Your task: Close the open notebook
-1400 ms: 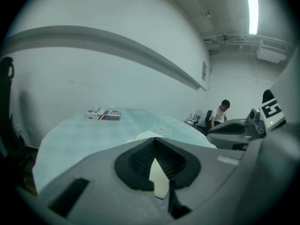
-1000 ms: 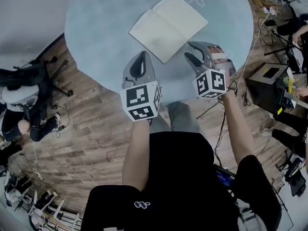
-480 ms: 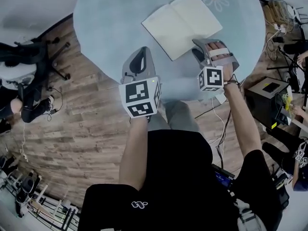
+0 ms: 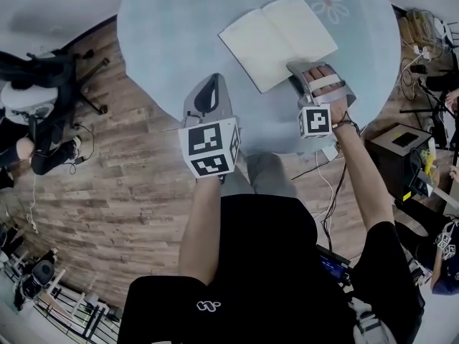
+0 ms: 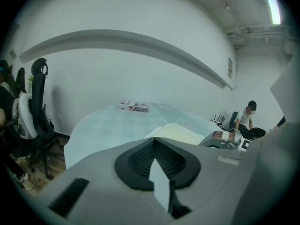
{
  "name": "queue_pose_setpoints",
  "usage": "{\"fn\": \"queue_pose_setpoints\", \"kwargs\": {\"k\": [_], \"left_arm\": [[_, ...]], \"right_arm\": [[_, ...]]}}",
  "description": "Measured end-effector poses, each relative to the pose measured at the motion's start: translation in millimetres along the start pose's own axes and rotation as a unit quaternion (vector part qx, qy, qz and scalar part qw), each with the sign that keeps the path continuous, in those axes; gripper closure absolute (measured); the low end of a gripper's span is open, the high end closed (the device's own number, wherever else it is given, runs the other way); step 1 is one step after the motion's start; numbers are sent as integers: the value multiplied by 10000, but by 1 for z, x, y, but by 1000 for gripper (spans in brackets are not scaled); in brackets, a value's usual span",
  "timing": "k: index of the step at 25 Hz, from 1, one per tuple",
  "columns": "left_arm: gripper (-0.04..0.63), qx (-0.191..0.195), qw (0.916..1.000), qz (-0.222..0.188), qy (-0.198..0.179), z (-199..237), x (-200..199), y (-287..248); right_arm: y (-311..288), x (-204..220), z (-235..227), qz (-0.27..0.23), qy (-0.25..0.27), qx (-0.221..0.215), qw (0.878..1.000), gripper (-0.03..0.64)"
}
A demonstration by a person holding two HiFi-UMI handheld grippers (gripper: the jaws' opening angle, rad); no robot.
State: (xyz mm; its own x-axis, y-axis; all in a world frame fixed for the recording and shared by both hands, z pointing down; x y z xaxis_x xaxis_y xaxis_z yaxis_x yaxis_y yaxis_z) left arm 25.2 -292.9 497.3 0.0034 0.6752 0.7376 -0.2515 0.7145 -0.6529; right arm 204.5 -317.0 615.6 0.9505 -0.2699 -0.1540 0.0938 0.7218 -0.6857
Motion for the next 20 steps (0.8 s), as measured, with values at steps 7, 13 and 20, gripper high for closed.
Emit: {"fn": "queue_pose_setpoints", "kwargs": {"k": [7,13,20], "left_arm": [[591,-31,10000,-32,-11,1,-4,4],[591,-58,10000,-43,-17,-3,-5,5],[591,-70,9999,-135,-5,-5,-11,7]], "right_arm": [[3,-1,3,-177,-500,-35,9986,558],[15,-10,-16,-698,-2110,-365,9743,568],[25,-6,-32,-1116,-4743,-823,8694,575]]}}
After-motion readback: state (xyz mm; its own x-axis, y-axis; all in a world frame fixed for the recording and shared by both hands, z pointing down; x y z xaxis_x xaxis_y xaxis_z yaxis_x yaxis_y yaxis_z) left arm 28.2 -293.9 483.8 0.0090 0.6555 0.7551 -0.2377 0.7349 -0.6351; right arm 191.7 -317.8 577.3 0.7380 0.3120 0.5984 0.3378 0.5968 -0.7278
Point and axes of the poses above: the fingertips, and each gripper's own axes: y backward along the fingers, z to its left, x out of its underside, the point moved 2 cm from there along y, backward along the fingers, and after that the axes turned 13 degrees about z, right-handed, at the moved point
